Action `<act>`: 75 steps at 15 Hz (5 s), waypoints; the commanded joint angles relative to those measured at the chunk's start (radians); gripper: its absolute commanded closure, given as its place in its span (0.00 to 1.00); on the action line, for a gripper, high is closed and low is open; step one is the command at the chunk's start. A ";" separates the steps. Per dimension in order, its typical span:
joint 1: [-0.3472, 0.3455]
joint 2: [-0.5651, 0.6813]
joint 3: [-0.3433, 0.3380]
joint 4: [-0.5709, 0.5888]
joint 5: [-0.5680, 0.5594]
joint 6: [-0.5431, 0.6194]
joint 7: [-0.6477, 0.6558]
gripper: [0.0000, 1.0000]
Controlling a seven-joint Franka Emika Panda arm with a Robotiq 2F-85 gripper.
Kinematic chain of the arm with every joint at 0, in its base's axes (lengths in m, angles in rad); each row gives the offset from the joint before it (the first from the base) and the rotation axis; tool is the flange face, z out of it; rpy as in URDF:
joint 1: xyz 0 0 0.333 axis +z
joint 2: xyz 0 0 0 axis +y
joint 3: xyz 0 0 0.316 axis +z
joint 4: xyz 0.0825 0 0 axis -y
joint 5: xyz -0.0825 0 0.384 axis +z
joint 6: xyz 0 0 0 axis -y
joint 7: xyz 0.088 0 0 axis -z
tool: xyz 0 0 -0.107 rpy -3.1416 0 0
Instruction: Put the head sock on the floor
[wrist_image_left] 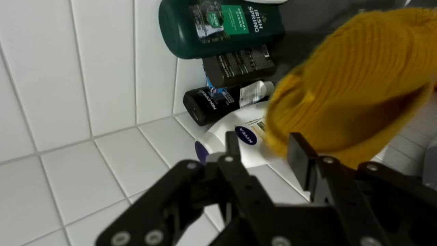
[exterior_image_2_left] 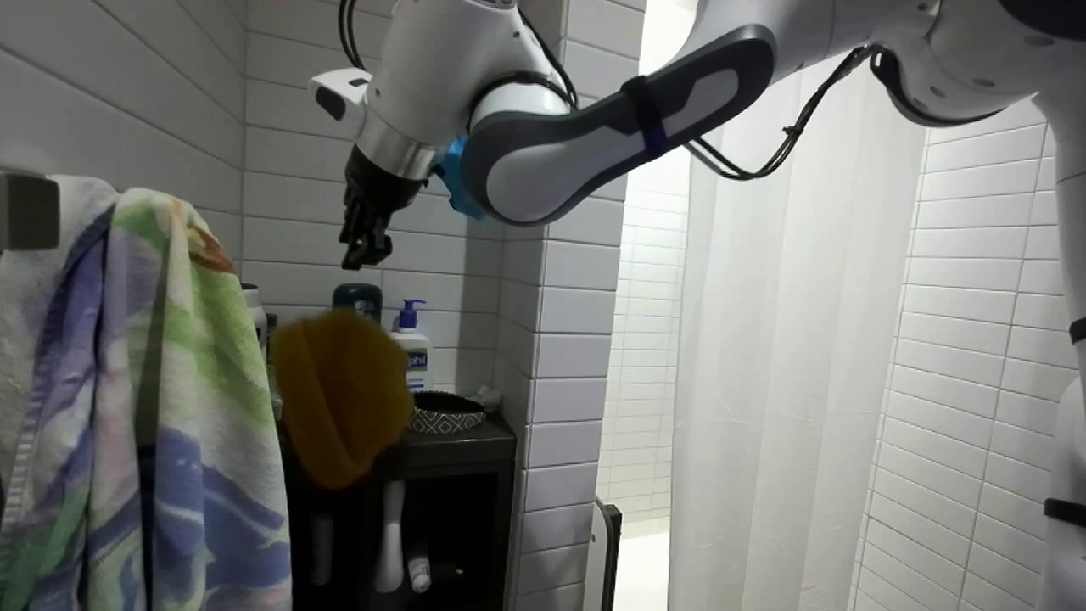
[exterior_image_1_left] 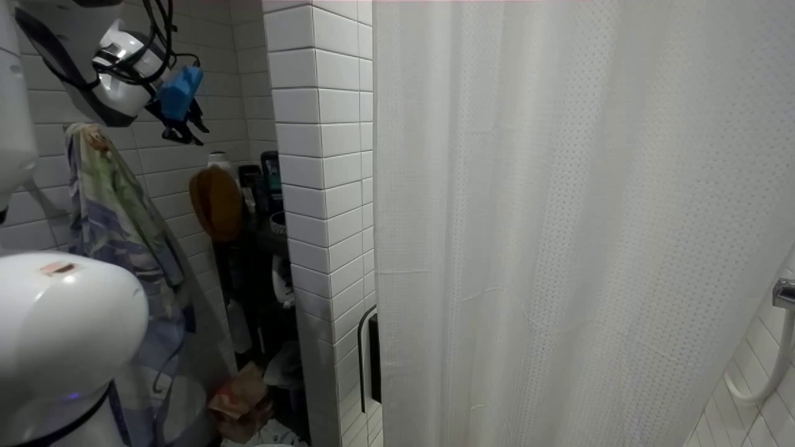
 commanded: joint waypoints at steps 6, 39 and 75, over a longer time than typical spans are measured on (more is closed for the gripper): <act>0.057 0.029 -0.053 0.045 0.113 0.198 0.016 0.00; -0.343 -0.121 0.619 -0.118 0.233 0.897 0.452 0.00; 0.348 -0.587 -0.177 -0.586 0.792 0.263 -0.144 0.00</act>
